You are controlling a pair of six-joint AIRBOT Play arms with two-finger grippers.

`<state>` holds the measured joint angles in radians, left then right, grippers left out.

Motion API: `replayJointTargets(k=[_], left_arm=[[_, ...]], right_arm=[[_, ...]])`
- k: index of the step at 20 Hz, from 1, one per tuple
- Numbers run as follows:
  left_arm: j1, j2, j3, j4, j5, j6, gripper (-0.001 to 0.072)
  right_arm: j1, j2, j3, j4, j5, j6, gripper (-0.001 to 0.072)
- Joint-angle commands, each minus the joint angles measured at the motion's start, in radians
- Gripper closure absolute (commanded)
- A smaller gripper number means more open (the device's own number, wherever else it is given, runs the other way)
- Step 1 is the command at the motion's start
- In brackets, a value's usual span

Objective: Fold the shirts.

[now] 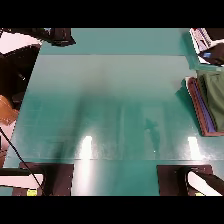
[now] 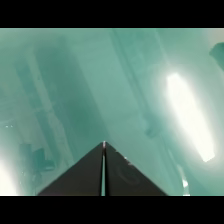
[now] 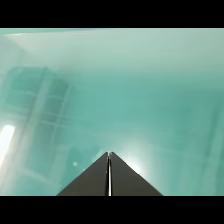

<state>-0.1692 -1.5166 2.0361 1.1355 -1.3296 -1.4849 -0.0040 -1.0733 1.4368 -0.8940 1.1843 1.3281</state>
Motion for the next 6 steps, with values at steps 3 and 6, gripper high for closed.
replayJointTargets(k=[3,6], left_arm=[[0.000,0.000,0.000,0.000,0.013,0.000,0.0678],[0.000,0.000,0.000,0.000,0.013,0.000,0.0679]], right_arm=[[0.121,0.001,0.003,0.002,-0.056,-0.002,0.0697],[0.120,0.001,0.003,0.002,-0.056,-0.002,0.0697]])
